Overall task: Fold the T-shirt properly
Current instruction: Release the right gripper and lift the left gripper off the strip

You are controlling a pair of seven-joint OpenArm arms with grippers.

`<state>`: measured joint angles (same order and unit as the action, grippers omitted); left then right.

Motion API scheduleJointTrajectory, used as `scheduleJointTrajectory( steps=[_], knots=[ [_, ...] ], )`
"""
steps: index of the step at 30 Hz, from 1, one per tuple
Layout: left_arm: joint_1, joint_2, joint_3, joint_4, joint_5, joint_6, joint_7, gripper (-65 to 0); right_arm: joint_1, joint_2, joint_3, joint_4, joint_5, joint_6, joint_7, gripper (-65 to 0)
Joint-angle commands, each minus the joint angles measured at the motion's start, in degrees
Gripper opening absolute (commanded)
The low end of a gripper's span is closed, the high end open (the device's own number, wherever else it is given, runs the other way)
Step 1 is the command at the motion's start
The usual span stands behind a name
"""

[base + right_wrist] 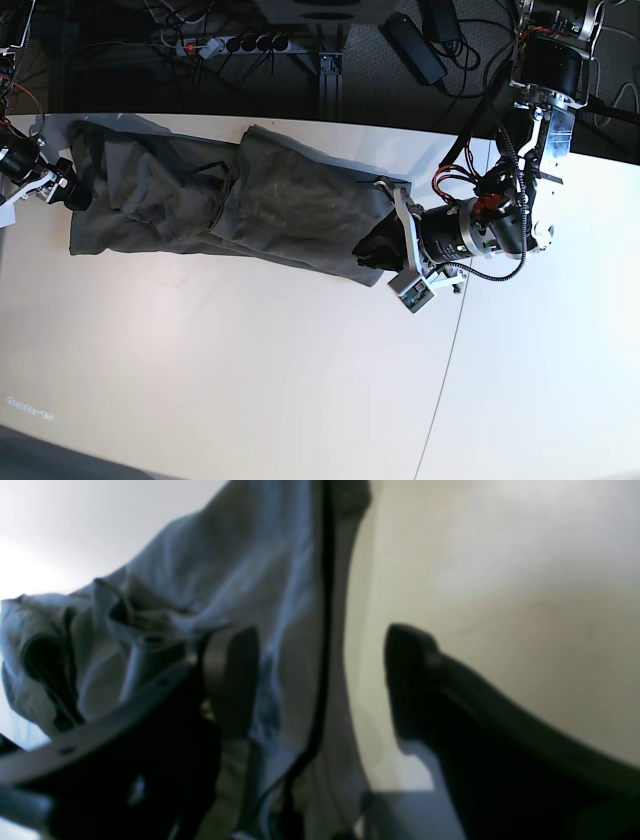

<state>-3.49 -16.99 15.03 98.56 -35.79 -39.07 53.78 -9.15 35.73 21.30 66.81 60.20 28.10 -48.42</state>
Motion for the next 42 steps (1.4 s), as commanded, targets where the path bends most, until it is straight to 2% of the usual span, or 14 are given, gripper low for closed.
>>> scheduleJointTrajectory(
  steps=[1, 15, 23, 25, 27, 30, 31, 36, 42],
  knots=[
    [-0.9, -0.2, -0.2, 0.9, -0.8, -0.6, -1.0, -56.1, -0.2, 0.6, -0.8, 0.0, -1.6, 4.2, -2.8, -24.2],
    [-0.9, -0.2, -0.2, 0.9, -0.8, -0.6, -0.8, -56.1, -0.2, 0.6, -9.5, 0.0, -1.3, 4.5, -3.1, -24.2],
    [-0.9, -0.2, -0.2, 0.9, -0.8, -0.6, -0.8, -56.1, -0.2, 0.6, -15.6, 0.0, -5.1, 4.5, -3.0, -24.5],
    [-0.9, -0.2, -0.2, 0.9, -0.8, -0.6, -0.8, -56.1, -0.2, 0.6, -16.2, 0.0, -5.8, 4.5, -2.8, -29.4],
    [-0.9, -0.2, -0.2, 0.9, -0.3, -0.6, -0.8, -56.1, -0.2, 0.6, -16.2, 0.0, -8.1, 4.5, -1.2, -41.2],
    [-0.9, -0.2, -0.2, 0.9, 0.0, -0.6, -0.8, -56.1, 0.0, 0.6, -16.2, 0.0, -13.0, 4.5, 1.6, -62.3],
    [-0.9, -0.2, -0.2, 0.9, 0.0, -0.6, -0.8, -56.1, 0.1, 0.6, -16.2, 0.0, -14.2, 4.5, 2.2, -65.0],
    [-1.0, -0.2, -0.2, 0.9, -0.2, -0.6, -0.8, -56.1, 0.3, 0.7, -14.9, 0.0, -18.8, 4.1, 4.8, -65.0],
    [-0.9, -0.3, -0.2, 0.9, -0.2, -0.6, -0.7, -56.1, 0.3, 1.8, -8.4, 0.0, -25.6, 3.8, 8.2, -65.0]
  ],
)
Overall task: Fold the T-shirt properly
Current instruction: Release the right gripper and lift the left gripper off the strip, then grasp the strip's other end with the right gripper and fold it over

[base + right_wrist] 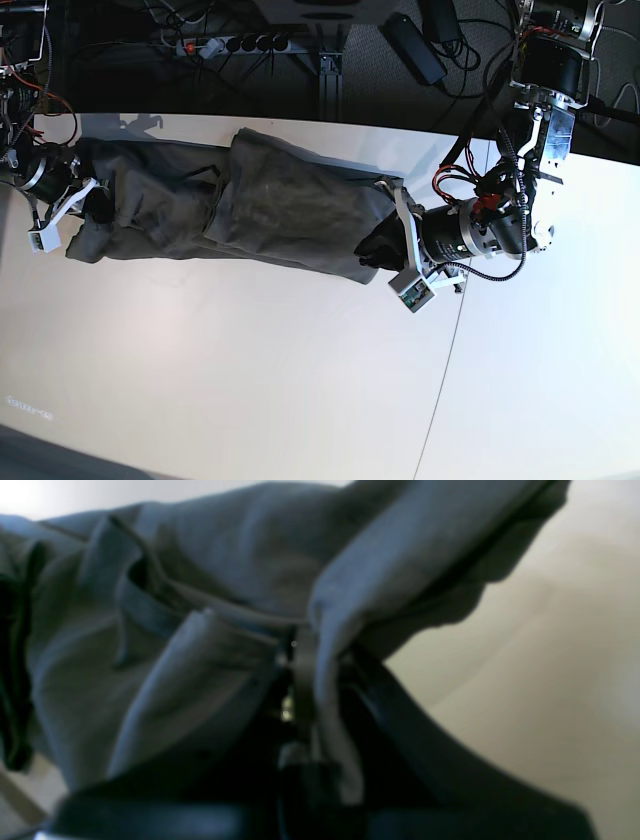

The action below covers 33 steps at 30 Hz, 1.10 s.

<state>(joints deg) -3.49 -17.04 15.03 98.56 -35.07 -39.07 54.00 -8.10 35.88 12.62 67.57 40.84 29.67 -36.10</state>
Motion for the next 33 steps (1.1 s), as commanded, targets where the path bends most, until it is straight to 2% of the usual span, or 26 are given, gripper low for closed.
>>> scheduleJointTrajectory(
  steps=[1, 8, 11, 13, 19, 26, 33],
  knots=[
    [-0.9, -0.3, -0.2, 0.9, -0.9, -0.6, -0.9, -56.1, -0.8, 2.3, 1.2, -0.7, -6.6, 2.2, -4.1, -65.0],
    [-0.8, -0.3, -0.2, 0.9, -4.0, -0.6, 1.7, -56.1, -0.8, 10.3, 2.0, -0.9, -7.0, 2.1, -2.3, -65.0],
    [0.3, -0.3, -0.2, 0.9, -4.6, -0.6, 2.0, -56.1, 0.7, 12.7, 2.1, -0.9, -6.9, 2.1, -1.9, -65.0],
    [1.7, -0.2, -0.2, 0.9, -4.7, -0.6, 1.9, -56.1, 2.4, 13.6, 2.1, -0.9, -4.7, 2.1, -2.4, -65.0],
    [6.9, -0.3, -0.2, 0.8, -4.5, -0.7, 0.6, -56.1, 10.0, 13.6, 2.0, -0.5, 5.4, 2.3, -9.2, -65.0],
    [10.3, 0.6, -0.2, 0.1, -0.7, -0.7, -3.8, -56.1, 14.6, 13.5, 2.0, 4.4, 7.0, 2.7, -11.0, -65.0],
    [9.8, 5.6, -0.2, -10.5, 0.7, -0.6, -5.4, -56.1, 14.6, 13.5, -1.2, 13.1, 7.8, 2.7, -12.0, -65.0]
  ],
)
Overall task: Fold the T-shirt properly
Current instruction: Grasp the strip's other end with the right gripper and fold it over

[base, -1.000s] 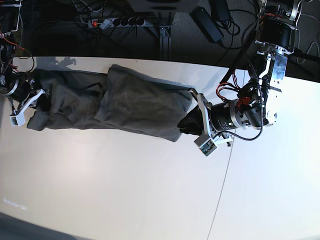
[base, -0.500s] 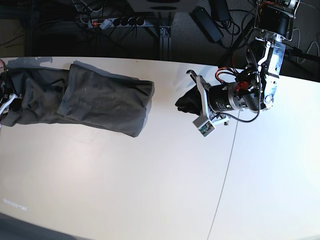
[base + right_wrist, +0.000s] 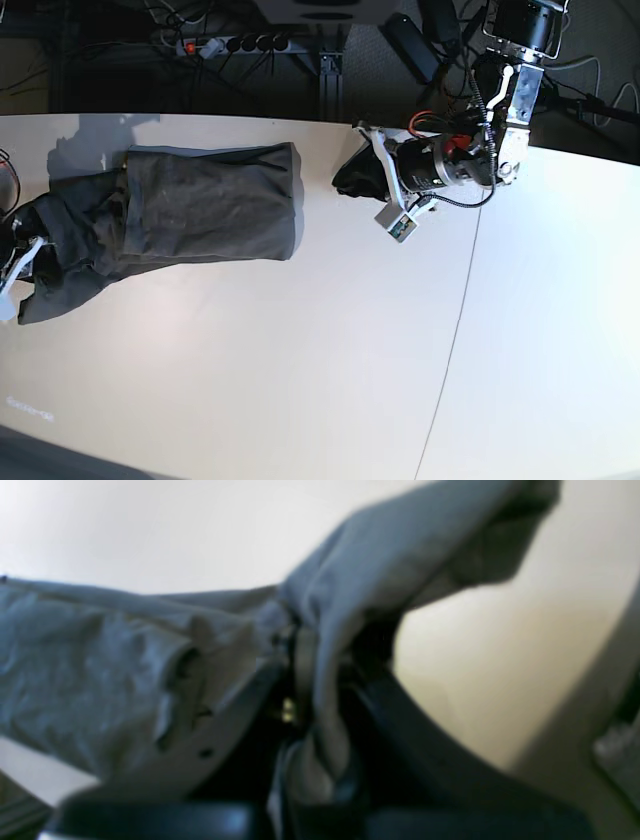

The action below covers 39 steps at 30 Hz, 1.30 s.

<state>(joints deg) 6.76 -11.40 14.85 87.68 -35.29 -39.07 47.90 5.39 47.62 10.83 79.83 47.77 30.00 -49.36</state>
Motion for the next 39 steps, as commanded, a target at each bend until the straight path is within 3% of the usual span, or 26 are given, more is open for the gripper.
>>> scheduleJointTrajectory(
  steps=[1, 13, 19, 30, 39],
  knots=[
    [-0.4, 0.5, 0.0, -1.0, 0.9, -0.6, 0.8, -56.1, 1.0, 1.7, -0.1, 2.3, 0.9, 2.4, 1.1, -65.0],
    [-0.4, 7.8, 0.0, -8.9, 3.7, -0.6, 0.8, -56.1, 0.7, 1.7, -10.9, 19.2, 0.0, 2.3, 0.4, -65.0],
    [-0.4, 10.7, 0.0, -10.1, 3.9, -0.6, 0.8, -56.1, -1.0, 0.6, -12.6, 25.2, 0.0, 2.3, 0.0, -65.0],
    [-0.4, 12.0, 0.1, -10.1, 3.8, -0.7, 0.8, -56.1, -10.2, -3.3, -13.4, 32.3, -0.7, 2.4, 0.1, -65.0],
    [-0.4, 12.4, 0.1, -10.1, 3.8, -0.6, 0.7, -56.1, -11.0, -4.9, -19.9, 32.7, -8.3, 2.4, 2.3, -65.0]
  ],
)
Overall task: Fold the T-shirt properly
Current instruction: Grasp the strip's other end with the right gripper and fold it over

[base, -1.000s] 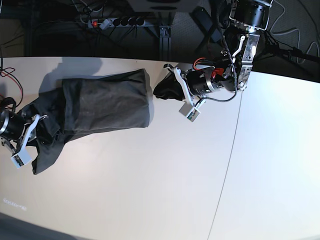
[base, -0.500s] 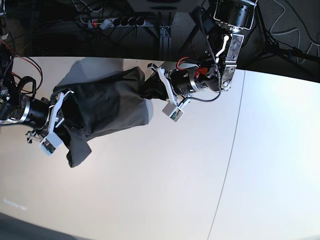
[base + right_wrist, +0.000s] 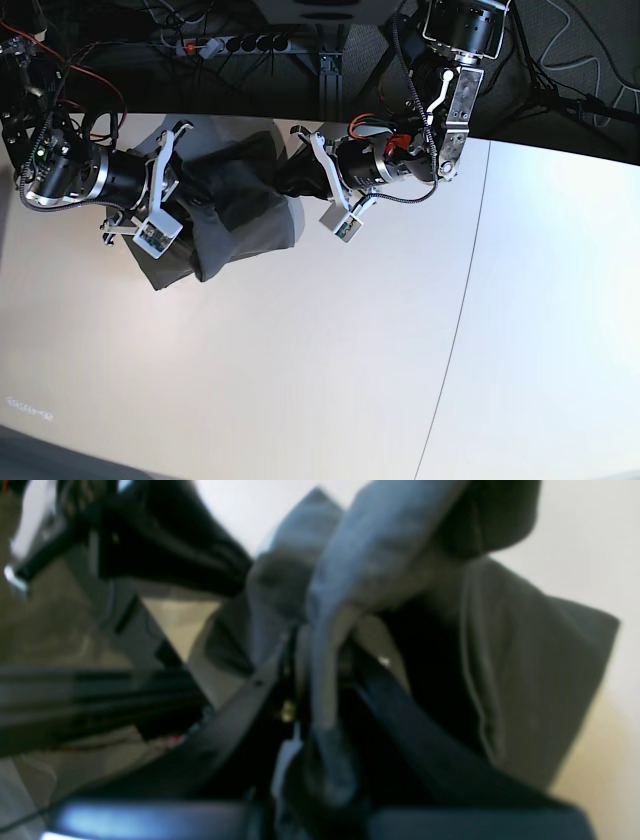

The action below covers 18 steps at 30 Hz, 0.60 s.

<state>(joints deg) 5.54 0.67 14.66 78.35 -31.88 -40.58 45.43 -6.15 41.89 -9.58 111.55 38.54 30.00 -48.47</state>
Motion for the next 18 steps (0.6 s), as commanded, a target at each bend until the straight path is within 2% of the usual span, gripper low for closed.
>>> scheduleJointTrajectory(
  steps=[1, 5, 7, 15, 16, 18],
  knots=[
    [0.8, 0.3, 0.3, -0.8, 0.4, 0.9, 3.2, -56.1, 0.6, 0.8, -0.7, 1.0, -0.5, 2.4, 1.9, -65.0],
    [0.8, 0.3, 0.3, -0.8, 0.4, 0.9, 3.2, -56.1, 0.6, 0.5, -5.4, 1.0, -5.2, 2.4, 4.4, -65.0],
    [0.8, 0.3, 0.3, -0.8, 0.3, 0.9, 3.2, -56.1, 0.6, -0.6, -6.8, 1.0, -7.8, 2.3, 4.6, -65.0],
    [0.8, 0.3, 0.3, -0.8, -1.7, 0.9, 4.4, -56.0, 0.7, -4.7, -7.4, 0.9, -11.8, 2.3, 5.0, -65.0],
    [0.8, 0.3, 0.3, -0.8, -1.9, 0.9, 4.8, -56.0, 0.7, -5.0, -7.4, 0.8, -11.8, 2.3, 5.1, -59.9],
    [0.9, 0.3, 0.3, -0.8, -2.2, 0.9, 5.0, -56.0, 0.7, -5.6, -7.4, 0.8, -12.2, 2.3, 5.2, -45.4]
  ],
)
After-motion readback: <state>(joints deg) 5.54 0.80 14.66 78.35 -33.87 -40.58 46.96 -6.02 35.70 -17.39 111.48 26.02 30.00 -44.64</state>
